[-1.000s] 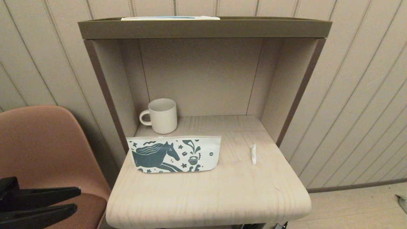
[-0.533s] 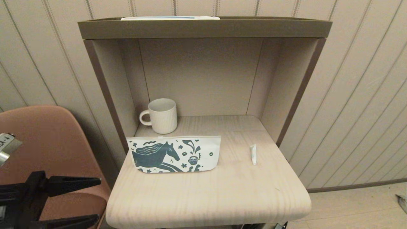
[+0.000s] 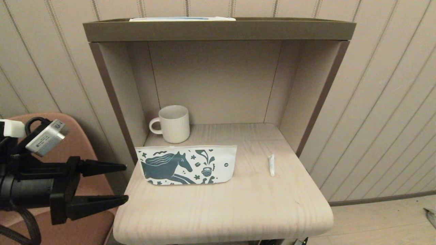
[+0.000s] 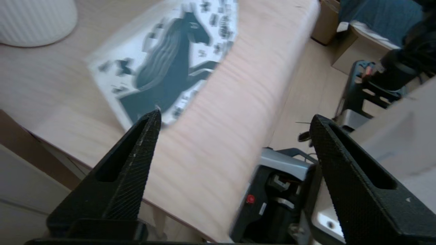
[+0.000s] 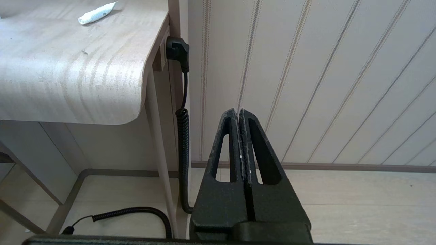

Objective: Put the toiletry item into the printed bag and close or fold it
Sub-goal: Pick up the storage bag

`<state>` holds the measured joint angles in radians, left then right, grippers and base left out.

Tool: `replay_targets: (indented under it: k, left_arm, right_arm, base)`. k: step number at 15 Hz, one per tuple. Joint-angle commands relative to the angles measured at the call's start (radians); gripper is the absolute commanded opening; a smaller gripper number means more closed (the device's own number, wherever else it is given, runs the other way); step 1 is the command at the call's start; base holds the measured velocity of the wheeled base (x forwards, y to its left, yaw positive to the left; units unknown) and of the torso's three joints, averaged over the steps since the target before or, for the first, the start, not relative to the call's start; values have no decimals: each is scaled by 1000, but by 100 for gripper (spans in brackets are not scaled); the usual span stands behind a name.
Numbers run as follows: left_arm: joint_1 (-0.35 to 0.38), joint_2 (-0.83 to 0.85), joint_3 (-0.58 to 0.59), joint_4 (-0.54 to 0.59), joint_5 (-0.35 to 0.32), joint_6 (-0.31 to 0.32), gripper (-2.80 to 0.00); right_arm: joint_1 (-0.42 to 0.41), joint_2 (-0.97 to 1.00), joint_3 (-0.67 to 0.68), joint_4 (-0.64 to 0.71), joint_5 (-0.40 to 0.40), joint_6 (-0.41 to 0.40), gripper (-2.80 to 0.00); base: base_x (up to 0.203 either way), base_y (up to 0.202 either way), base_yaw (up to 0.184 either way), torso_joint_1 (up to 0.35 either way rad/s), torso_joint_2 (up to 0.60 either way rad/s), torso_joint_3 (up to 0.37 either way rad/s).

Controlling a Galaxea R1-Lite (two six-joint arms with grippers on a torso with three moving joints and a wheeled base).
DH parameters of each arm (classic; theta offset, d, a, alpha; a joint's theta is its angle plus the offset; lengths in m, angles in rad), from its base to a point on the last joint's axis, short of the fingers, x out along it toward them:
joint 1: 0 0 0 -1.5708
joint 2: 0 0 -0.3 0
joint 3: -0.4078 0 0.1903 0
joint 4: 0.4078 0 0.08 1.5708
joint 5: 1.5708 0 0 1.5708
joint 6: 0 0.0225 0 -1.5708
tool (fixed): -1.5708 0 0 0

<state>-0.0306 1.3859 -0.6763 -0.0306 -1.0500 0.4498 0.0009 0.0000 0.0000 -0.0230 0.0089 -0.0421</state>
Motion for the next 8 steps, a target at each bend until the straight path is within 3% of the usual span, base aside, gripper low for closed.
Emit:
replay_targets:
  k: [1, 4, 8]
  left_arm:
    - [0, 84, -19, -22, -6, 4, 0]
    - [0, 175, -23, -148, -8, 1, 0]
    - [5, 194, -51, -157, -5, 4, 0]
  right_arm:
    - [-1, 0, 0, 0, 0, -1, -280]
    - [-1, 0, 0, 0, 0, -1, -280]
    - [-1, 0, 0, 0, 0, -1, -280]
  base:
    - [0, 0, 0, 0, 0, 0]
    - [0, 0, 0, 0, 0, 0]
    - [0, 0, 0, 0, 0, 0]
